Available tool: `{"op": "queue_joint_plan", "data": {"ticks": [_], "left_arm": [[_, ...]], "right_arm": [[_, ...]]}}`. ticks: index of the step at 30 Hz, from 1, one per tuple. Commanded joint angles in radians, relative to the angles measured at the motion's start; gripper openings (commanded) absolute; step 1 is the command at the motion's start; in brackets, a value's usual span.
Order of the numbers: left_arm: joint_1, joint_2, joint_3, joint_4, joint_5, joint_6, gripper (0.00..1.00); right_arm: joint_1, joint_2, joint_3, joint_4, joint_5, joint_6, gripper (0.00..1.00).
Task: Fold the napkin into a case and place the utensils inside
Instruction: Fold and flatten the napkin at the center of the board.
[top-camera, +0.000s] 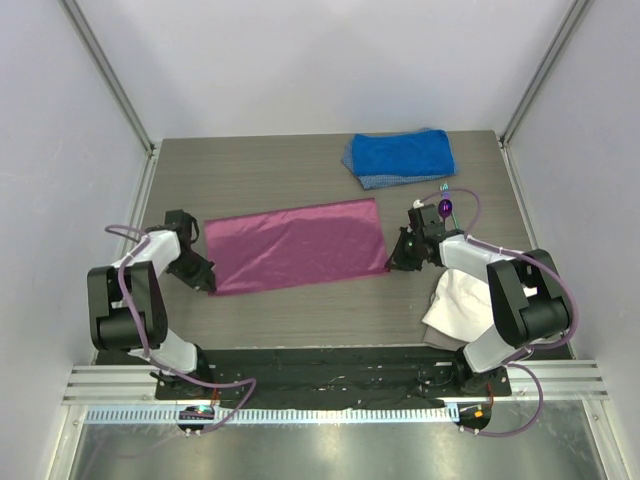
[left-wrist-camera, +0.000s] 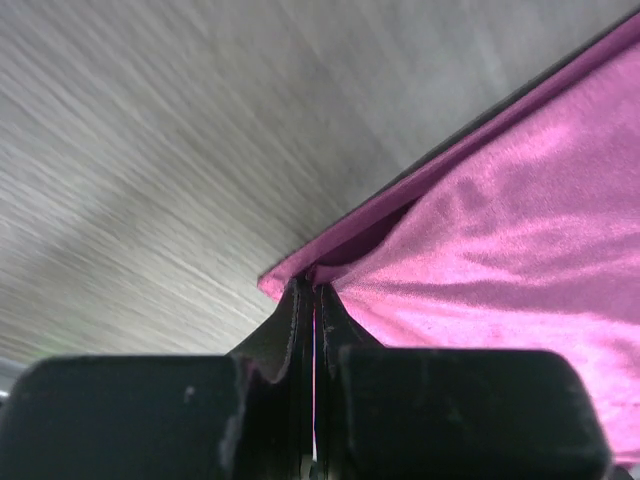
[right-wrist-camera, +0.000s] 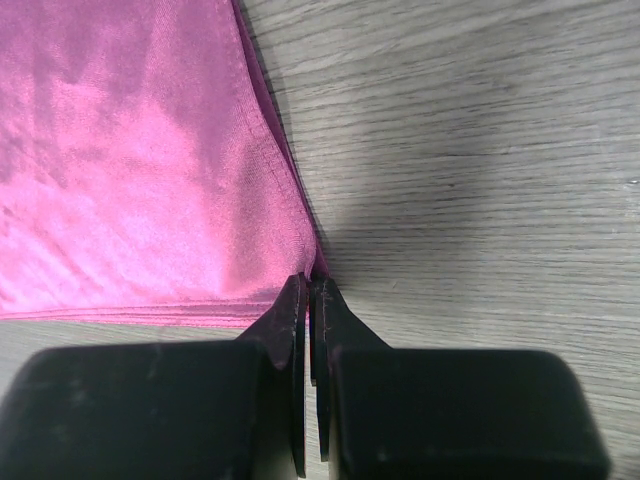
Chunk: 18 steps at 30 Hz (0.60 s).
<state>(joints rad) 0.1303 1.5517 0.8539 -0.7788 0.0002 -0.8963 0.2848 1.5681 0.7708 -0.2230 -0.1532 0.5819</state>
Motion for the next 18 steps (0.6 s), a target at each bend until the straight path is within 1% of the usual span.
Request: {"op": "queue_joint_plan", "data": {"ticks": [1,3,7,11,13,18], "left_arm": [[-0.003,-0.065,0.017,0.023,-0.101,0.043,0.00],[-0.001,-0.106,0.014,0.006,-0.108,0.045,0.00],[-0.003,-0.133,0.017,-0.011,-0.111,0.046,0.00],[-0.003,-0.117,0.016,-0.020,-0.124,0.048,0.00],[-0.001,-0.108,0.004,-0.005,-0.105,0.046,0.00],[-0.003,-0.081,-0.024,0.012,-0.112,0.043,0.00]], "right_arm": [[0.002,-0.016,0.015,-0.018,0.027,-0.010,0.01],[0.002,-0.040,0.021,-0.033,0.015,-0.008,0.01],[0.002,-0.065,0.042,-0.050,0.003,-0.010,0.01],[0.002,-0.053,0.047,-0.044,-0.003,-0.007,0.01],[0.002,-0.031,0.044,-0.039,-0.005,-0.005,0.01],[0.004,-0.025,0.019,-0.013,-0.022,0.013,0.01]]}}
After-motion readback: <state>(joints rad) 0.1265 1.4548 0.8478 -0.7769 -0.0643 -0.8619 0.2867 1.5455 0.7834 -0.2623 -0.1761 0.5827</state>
